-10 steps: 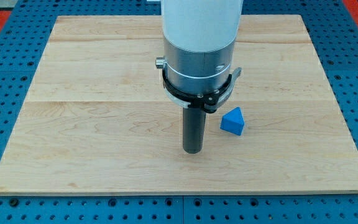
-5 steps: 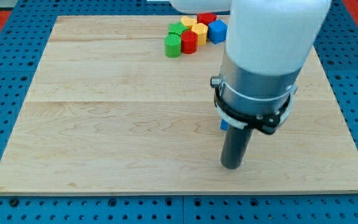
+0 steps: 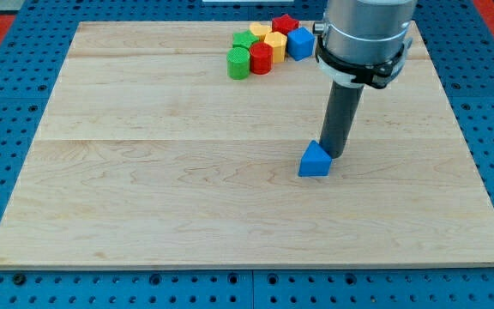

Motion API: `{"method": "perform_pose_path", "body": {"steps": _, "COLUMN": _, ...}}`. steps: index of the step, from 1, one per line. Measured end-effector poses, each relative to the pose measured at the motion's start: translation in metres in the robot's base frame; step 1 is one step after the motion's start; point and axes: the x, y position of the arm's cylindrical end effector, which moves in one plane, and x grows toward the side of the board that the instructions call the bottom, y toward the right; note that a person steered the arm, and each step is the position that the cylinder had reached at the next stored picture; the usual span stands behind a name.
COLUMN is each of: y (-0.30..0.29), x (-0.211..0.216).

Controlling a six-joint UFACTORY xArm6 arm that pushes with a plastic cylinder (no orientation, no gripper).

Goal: Move the blue triangle towards green circle

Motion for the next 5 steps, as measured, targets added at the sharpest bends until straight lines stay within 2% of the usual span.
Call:
{"method": "perform_pose_path", "body": {"steps": 1, "y": 0.0, "x": 0.003}}
{"method": "perform_pose_path", "body": {"steps": 3, "y": -0.008, "x": 0.05}}
{"method": "perform_pose_path", "body": {"steps": 4, "y": -0.025, "x": 0.058}}
{"method": "perform_pose_path", "body": {"steps": 5, "y": -0.069, "x": 0.057}}
